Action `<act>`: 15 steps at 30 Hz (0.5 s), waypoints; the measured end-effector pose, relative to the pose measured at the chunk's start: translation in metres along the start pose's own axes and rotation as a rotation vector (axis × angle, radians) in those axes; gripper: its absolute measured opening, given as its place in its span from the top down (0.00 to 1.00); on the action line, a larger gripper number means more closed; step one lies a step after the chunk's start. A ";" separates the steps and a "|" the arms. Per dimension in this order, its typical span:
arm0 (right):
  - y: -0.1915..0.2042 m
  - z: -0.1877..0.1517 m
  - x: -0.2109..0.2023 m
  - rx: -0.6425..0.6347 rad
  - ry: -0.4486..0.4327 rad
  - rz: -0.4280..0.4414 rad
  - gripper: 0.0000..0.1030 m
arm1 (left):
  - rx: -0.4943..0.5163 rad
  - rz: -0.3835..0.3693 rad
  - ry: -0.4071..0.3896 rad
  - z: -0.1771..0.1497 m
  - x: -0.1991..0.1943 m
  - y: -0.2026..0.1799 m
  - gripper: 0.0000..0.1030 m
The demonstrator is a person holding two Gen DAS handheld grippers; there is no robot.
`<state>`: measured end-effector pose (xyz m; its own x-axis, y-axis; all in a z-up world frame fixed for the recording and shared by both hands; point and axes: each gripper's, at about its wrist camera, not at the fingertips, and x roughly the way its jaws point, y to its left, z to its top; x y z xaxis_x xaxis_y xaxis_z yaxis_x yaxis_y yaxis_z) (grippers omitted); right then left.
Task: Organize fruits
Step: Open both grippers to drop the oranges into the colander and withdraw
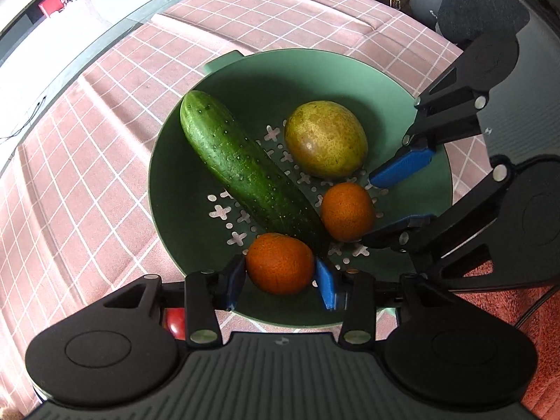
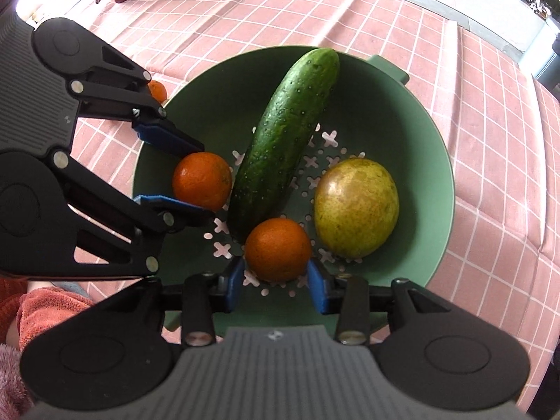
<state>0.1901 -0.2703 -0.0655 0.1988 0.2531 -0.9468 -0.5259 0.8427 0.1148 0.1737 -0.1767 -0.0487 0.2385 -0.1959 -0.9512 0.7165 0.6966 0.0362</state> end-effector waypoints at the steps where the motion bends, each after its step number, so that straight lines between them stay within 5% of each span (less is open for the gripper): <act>1: 0.002 0.000 -0.001 -0.003 -0.001 -0.005 0.63 | -0.001 -0.003 -0.001 0.000 0.000 -0.001 0.48; 15: 0.025 -0.003 -0.044 0.007 -0.085 -0.043 0.61 | -0.032 0.019 -0.131 -0.018 -0.062 0.002 0.43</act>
<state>0.1658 -0.2620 -0.0219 0.2905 0.2559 -0.9220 -0.5096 0.8569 0.0772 0.1482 -0.1509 0.0045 0.3371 -0.2690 -0.9022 0.6899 0.7227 0.0423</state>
